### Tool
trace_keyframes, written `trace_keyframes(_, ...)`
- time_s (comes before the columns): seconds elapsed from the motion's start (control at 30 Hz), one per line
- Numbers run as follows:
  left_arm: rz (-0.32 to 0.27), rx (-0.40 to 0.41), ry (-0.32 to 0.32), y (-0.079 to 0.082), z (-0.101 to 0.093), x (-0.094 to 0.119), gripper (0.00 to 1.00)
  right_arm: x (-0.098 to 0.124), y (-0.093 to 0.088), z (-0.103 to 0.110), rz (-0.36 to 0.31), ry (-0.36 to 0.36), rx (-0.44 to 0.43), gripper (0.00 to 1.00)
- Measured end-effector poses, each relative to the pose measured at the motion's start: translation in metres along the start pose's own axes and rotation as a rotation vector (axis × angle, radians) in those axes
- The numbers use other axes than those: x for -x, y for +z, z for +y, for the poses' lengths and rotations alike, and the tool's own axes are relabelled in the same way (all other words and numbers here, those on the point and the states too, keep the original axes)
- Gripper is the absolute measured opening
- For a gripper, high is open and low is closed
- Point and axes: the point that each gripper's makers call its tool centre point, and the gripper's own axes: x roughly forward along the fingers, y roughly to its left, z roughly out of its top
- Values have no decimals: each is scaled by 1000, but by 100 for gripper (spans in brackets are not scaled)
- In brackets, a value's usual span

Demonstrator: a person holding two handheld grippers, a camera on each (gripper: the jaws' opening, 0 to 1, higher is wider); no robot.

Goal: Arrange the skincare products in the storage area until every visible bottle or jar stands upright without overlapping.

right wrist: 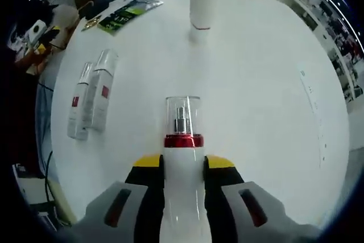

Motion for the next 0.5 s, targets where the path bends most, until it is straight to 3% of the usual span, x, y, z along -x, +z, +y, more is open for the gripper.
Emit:
trace_keyframes(0.13, 0, 2, -5, -1, -1, -1, 36, 6, -3, 0, 0, -25, 10, 23)
trace_keyframes(0.5, -8, 4, -17, 1, -5, -5, 36, 38, 7, -8, -154, -89, -31, 22)
